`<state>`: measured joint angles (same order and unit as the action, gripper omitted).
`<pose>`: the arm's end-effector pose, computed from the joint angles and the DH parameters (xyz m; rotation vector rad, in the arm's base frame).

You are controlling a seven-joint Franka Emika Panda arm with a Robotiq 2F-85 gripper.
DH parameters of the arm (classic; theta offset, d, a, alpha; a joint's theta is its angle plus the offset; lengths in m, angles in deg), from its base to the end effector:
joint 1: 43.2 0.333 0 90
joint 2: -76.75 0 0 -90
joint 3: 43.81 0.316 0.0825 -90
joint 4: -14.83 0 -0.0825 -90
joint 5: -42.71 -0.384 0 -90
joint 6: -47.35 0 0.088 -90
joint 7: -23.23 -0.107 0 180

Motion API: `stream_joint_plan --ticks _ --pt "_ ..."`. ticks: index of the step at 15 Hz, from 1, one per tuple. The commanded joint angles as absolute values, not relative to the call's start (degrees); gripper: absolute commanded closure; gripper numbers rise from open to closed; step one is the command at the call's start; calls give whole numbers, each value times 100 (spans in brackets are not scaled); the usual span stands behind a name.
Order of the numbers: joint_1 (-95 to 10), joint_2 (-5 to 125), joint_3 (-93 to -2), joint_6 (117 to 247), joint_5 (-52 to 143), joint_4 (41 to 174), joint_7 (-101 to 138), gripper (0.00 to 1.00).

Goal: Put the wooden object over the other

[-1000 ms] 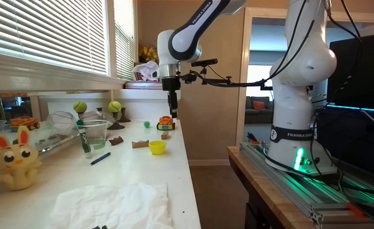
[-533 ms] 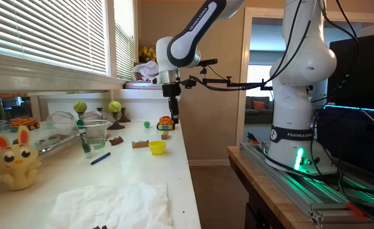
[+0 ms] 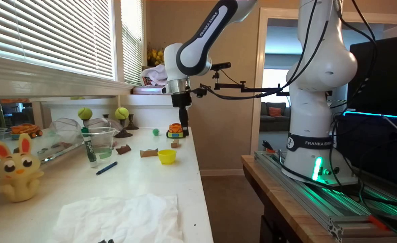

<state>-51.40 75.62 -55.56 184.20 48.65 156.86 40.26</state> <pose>0.4327 -0.1583 0.2737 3.1029 0.0441 -0.1966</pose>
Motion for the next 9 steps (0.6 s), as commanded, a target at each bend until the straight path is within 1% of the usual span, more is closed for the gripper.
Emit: stream_joint_plan --ticks 1,9 --pt "-5186 7521 -5447 18777 4764 15732 3769 0" --pt "-5206 7389 -5425 19743 4711 15980 3639 0"
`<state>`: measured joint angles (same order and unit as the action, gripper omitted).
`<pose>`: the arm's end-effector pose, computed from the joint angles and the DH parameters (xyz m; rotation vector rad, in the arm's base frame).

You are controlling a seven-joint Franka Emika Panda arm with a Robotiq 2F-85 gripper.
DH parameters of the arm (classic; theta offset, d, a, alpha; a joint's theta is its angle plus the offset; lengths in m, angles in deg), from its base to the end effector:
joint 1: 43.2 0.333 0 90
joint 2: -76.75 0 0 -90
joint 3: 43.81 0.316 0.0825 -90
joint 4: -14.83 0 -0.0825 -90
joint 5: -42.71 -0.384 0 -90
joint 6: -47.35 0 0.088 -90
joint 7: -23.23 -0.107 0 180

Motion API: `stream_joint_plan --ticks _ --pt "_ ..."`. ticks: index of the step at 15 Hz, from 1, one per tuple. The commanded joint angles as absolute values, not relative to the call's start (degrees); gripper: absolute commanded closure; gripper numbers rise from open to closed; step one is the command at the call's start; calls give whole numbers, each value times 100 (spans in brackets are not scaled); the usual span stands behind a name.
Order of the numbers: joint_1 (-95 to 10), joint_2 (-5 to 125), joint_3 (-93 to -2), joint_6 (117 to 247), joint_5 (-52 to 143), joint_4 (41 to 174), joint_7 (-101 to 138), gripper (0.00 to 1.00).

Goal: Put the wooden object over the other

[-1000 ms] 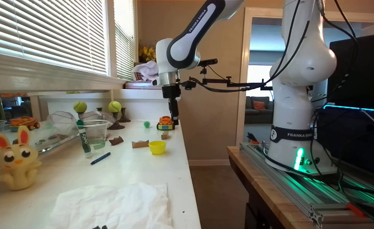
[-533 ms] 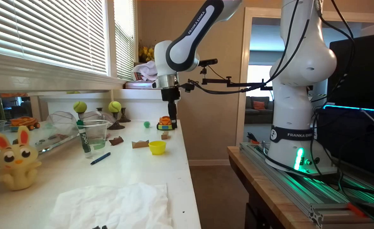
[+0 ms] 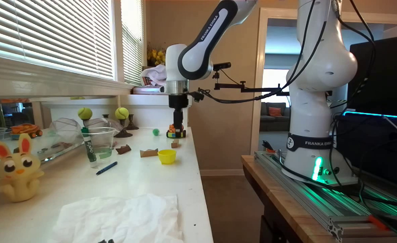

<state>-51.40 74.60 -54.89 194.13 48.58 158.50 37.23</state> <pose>0.4422 -0.1535 0.2691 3.0753 -0.0103 -0.0030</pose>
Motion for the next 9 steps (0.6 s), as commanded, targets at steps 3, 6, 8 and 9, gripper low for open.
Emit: stream_joint_plan --ticks 3,6,8,9 --pt "-5241 7264 -5438 19939 4637 16028 3673 0" --pt "-5299 7171 -5456 20121 4574 16076 3711 0" --pt "-5345 7116 -5448 20233 4494 16087 3761 0" --pt "-5367 7093 -5438 20288 4453 16088 3777 0"
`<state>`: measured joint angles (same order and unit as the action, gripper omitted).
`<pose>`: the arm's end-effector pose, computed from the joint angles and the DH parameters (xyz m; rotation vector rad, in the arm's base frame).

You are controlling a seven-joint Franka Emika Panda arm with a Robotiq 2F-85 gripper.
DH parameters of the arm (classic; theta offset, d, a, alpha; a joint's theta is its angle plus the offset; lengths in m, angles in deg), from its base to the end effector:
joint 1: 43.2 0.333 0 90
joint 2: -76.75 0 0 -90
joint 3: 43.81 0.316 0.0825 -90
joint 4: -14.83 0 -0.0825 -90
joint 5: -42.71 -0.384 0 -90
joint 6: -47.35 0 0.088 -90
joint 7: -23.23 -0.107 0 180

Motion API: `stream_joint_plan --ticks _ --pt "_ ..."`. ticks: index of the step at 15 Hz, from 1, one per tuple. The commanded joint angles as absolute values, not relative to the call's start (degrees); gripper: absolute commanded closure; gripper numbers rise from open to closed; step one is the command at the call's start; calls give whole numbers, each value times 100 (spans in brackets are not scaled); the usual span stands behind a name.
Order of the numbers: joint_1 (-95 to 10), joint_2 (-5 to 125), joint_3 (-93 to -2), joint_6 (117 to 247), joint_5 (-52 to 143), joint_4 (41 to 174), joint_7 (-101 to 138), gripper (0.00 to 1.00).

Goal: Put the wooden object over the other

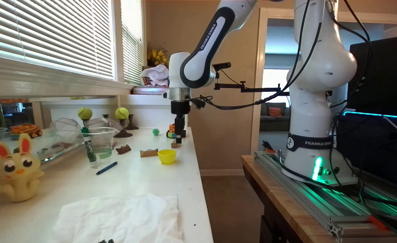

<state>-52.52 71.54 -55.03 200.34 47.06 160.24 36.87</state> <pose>0.4345 -0.1617 0.2435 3.0766 -0.0805 0.0383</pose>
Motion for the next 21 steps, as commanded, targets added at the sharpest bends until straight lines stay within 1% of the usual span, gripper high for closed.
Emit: stream_joint_plan --ticks 1,8,19,20,21 --pt "-5385 7077 -5426 20333 4405 16088 3796 0" --pt "-5397 7020 -5301 20516 3993 16057 3919 0" --pt "-5484 6731 -5210 20886 3986 15991 3985 0" --pt "-5503 6714 -5194 20904 3977 15983 3988 18" --pt "-5519 6707 -5176 20926 3959 15985 3996 26"
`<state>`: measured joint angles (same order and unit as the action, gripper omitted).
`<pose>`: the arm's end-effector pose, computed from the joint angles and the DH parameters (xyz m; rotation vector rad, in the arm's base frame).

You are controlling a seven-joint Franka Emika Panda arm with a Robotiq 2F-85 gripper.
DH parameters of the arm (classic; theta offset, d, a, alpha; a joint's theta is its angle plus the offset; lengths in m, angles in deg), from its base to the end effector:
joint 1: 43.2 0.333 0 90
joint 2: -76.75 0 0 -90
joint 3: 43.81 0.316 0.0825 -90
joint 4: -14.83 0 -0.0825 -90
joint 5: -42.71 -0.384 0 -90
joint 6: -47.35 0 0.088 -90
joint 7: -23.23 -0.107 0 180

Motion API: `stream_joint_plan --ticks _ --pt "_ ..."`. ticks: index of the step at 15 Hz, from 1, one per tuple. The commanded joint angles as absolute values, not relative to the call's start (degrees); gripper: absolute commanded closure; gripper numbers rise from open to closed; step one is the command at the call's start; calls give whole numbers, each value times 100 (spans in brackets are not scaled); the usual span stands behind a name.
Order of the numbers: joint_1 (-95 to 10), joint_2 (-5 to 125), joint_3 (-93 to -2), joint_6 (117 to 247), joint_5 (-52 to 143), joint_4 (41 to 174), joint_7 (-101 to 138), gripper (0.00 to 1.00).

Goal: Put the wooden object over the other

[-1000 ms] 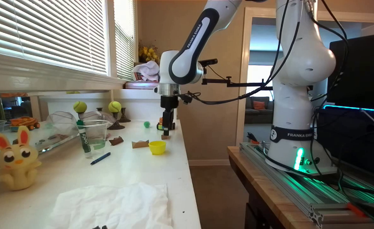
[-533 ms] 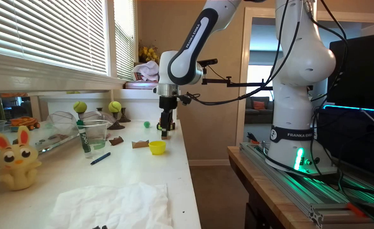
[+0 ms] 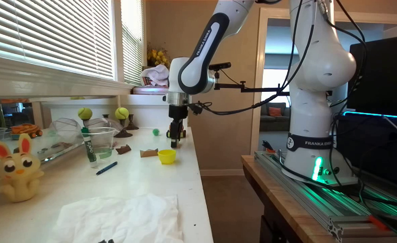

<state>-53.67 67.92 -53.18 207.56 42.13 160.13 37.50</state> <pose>0.4422 -0.1619 0.2270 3.0821 -0.1593 0.1504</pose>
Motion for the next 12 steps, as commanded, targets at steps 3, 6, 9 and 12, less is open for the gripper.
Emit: stream_joint_plan --ticks 3,6,9,12 --pt "-5555 6701 -5141 21020 3953 16002 3992 44" --pt "-5596 6742 -5101 21048 3917 16013 4013 44" --pt "-5577 7116 -4995 20749 3843 16010 4122 44" --pt "-5447 7468 -4889 20326 3838 15911 4311 44"
